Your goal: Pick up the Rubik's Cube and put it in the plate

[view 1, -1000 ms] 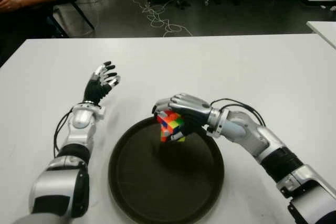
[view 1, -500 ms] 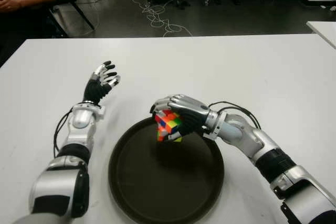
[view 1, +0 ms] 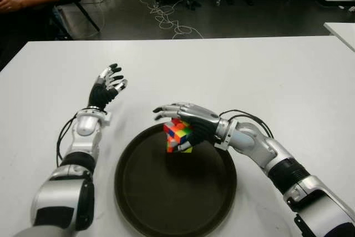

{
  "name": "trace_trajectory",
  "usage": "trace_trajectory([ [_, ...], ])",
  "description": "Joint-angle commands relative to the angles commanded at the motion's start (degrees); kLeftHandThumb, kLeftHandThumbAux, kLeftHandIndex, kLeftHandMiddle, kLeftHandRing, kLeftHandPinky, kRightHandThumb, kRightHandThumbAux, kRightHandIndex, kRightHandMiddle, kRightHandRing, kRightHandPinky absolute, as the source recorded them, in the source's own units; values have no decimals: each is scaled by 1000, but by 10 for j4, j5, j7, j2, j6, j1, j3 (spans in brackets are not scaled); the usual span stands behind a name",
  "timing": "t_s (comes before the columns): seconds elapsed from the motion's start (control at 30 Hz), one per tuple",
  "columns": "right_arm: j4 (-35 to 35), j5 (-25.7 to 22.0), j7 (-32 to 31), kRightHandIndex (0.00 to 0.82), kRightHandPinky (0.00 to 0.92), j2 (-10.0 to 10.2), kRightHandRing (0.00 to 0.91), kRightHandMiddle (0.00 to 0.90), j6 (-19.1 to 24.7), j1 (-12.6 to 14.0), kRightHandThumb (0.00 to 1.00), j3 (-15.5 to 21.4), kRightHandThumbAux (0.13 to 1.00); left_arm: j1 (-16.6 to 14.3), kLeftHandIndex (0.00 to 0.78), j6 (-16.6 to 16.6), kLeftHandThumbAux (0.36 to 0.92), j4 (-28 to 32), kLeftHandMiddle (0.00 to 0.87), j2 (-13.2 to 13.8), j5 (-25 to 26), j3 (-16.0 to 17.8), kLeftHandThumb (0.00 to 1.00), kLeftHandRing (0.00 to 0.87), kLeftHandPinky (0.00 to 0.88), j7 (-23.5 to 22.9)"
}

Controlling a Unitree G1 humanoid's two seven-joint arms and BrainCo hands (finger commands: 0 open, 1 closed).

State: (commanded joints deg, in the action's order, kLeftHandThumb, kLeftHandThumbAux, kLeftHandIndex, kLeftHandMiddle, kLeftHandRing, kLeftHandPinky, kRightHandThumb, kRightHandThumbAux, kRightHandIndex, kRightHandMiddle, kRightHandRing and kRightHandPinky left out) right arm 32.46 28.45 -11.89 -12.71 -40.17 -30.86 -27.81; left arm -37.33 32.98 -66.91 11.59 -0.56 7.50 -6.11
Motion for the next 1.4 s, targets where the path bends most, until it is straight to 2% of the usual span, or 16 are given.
trace_trajectory([
  [0.37, 22, 1, 16, 0, 62, 0, 4, 0, -10, -17, 0, 11, 793, -2, 113, 4, 696, -3, 181, 2, -3, -1, 283, 186, 220, 3],
  [0.83, 56, 10, 48, 0, 40, -1, 0, 0, -8, -45, 0, 24, 773, -2, 106, 5, 720, -5, 167, 4, 2, 3, 273, 172, 187, -8],
  [1.1, 71, 13, 62, 0, 33, -1, 0, 0, -10, -52, 0, 23, 759, -2, 99, 2, 725, -5, 166, 4, 0, 2, 253, 168, 178, -4],
  [1.4, 100, 16, 72, 0, 7, -1, 0, 0, -15, -69, 0, 23, 745, -3, 98, 2, 716, -5, 166, 4, -2, 1, 254, 171, 204, 0],
])
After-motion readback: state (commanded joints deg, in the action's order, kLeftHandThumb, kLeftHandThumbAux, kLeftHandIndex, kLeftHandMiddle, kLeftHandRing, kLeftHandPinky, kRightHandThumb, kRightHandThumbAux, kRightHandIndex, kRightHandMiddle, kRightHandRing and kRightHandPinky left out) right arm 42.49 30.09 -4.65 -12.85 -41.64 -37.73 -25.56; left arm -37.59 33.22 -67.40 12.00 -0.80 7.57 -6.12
